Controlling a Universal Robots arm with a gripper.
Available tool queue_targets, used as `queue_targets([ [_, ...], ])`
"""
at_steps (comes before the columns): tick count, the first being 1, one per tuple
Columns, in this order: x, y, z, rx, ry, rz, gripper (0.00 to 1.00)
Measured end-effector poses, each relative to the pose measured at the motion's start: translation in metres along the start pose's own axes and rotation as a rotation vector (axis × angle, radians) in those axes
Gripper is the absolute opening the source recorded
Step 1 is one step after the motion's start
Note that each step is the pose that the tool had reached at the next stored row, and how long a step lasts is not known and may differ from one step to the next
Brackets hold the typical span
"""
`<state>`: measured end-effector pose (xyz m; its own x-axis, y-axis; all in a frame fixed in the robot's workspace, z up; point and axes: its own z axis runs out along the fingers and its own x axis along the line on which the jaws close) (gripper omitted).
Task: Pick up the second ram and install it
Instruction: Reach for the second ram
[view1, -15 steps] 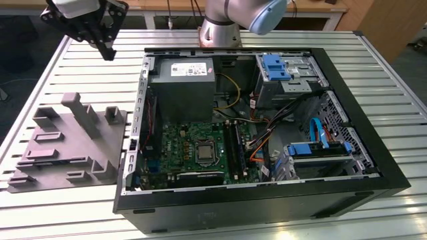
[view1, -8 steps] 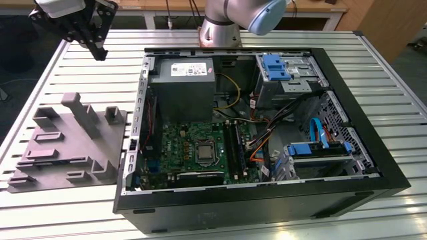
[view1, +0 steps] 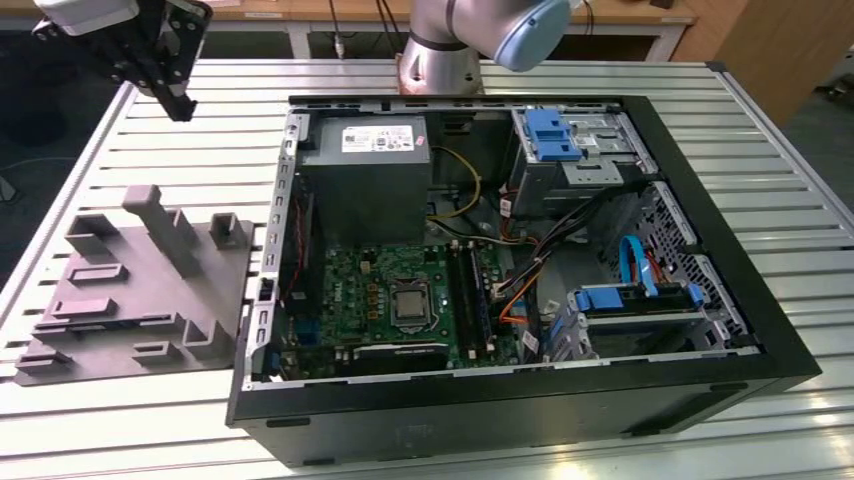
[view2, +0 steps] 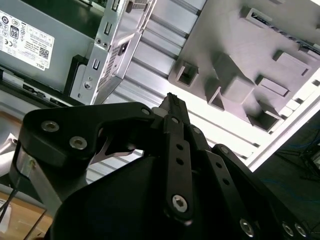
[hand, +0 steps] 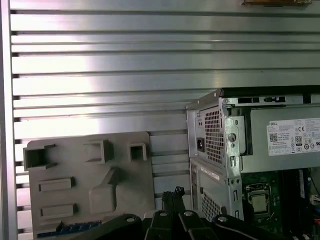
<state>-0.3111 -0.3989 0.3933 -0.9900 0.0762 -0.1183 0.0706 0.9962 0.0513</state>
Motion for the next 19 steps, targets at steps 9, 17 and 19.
queue_targets([
  [9,0.0166,-0.0017,-0.0016,-0.0003,-0.0046,0.0,0.1],
  [17,0.0245,-0.0063,-0.001,-0.0003,-0.0048,0.0,0.1],
  [19,0.0255,-0.0081,-0.0006,-0.0004,-0.0048,0.0,0.1],
])
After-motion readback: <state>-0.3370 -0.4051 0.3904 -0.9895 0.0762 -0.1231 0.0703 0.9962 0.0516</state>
